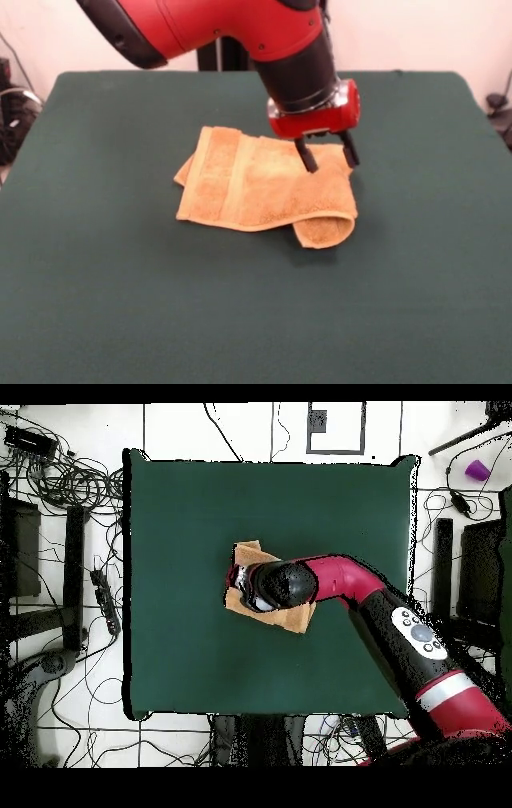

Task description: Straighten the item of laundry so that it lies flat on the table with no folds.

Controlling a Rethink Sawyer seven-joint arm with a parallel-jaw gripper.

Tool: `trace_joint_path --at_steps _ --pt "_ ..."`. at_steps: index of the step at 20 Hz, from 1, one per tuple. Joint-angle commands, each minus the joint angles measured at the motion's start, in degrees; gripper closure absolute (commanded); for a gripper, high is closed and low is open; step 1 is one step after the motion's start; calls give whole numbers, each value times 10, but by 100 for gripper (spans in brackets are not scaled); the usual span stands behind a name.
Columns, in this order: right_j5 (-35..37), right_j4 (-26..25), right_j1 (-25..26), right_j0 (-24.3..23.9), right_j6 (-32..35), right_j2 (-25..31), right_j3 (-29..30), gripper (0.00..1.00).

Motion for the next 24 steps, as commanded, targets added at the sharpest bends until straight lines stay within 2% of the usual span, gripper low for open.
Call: trace_joint_path --at_steps 1,8,14,20,24 --pt "-53 -51 62 52 -92 -19 -10 0" --pt "-55 -57 74 89 -57 -29 -41 0" --pt "-69 -87 141 106 -99 -51 -103 0" --pt "-80 -129 203 153 -96 -82 -184 0" --pt "-85 -152 226 170 -81 -98 -209 0"
